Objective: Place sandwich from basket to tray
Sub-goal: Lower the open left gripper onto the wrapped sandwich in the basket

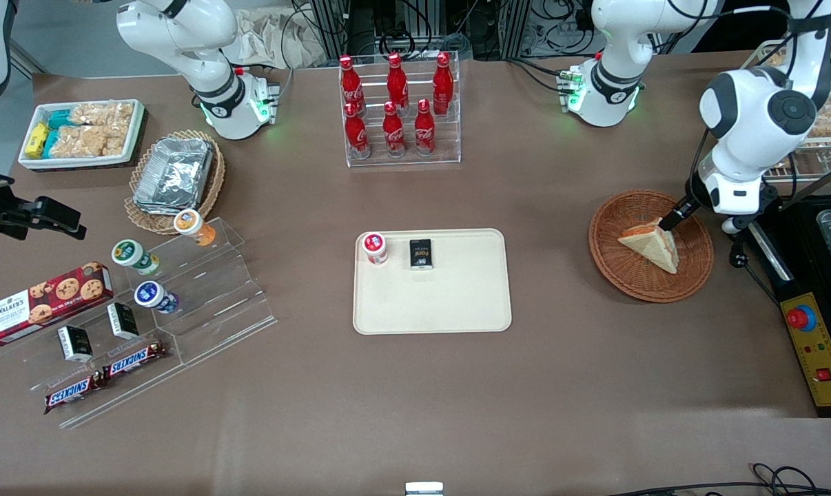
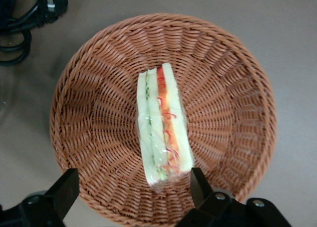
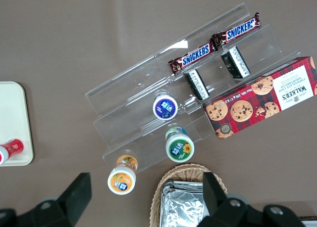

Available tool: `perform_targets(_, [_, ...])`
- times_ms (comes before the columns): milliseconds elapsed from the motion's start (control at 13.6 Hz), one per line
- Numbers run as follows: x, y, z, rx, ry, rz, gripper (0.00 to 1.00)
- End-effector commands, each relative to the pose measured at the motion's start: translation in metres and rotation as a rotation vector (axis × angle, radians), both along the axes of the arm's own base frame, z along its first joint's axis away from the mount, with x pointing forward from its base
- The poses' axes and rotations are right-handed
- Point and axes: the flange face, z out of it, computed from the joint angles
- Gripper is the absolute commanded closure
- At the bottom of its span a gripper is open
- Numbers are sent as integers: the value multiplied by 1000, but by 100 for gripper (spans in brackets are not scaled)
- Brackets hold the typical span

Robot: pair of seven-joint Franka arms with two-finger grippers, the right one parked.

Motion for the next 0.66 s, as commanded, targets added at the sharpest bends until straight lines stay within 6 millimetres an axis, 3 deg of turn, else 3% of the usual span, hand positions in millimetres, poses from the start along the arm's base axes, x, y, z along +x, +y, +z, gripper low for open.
perform_targets(0, [-2,8,-17,-6,-20,48,0])
perform_targets(590, [-1,3,-38,-42,-38,105,0])
